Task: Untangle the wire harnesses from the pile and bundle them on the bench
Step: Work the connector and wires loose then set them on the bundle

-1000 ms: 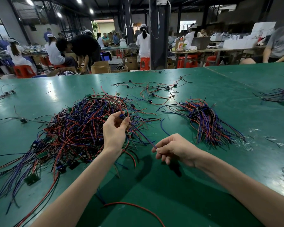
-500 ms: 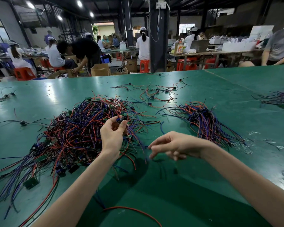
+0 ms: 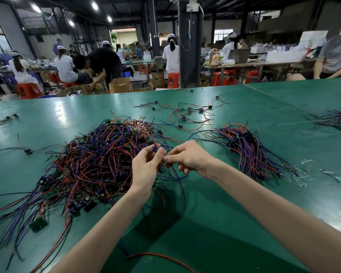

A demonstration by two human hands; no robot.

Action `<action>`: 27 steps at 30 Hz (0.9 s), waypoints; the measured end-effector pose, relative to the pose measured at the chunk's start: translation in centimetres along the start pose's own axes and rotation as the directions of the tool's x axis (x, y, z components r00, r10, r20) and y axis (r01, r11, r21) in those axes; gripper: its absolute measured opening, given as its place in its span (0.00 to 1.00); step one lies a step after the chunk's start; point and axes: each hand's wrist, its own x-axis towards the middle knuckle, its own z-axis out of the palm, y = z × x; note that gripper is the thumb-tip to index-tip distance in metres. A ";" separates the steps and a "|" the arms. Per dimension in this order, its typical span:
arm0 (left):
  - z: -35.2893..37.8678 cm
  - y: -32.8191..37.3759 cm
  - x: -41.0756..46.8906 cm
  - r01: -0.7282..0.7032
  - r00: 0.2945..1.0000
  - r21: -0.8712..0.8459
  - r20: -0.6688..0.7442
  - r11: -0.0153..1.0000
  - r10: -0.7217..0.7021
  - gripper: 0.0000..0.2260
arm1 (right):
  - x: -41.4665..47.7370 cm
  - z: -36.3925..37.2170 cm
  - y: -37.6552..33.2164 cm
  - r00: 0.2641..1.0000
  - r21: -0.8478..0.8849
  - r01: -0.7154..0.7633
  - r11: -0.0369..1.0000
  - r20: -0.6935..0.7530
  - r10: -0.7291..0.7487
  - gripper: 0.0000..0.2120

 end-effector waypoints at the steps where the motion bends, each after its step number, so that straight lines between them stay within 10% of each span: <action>1: 0.1 0.1 -0.1 0.026 1.000 -0.042 0.015 0.999 -0.025 0.12 | -0.1 0.0 0.1 1.000 0.011 0.007 1.000 0.003 -0.007 0.04; 11: 0.5 0.1 -0.2 0.202 0.974 -0.159 0.134 0.966 -0.182 0.14 | 0.7 -9.0 -2.0 0.953 0.200 -0.050 0.978 -0.285 0.107 0.05; 20: 0.2 0.0 -0.2 0.197 0.976 -0.117 0.115 0.973 -0.184 0.10 | 1.4 -18.4 3.0 0.699 -0.026 -0.355 0.934 -0.671 0.247 0.09; 27: 0.3 0.0 -0.6 0.155 0.981 -0.067 0.127 0.986 -0.146 0.07 | 0.6 -17.8 4.6 0.703 -0.266 -0.443 0.856 -0.696 0.147 0.09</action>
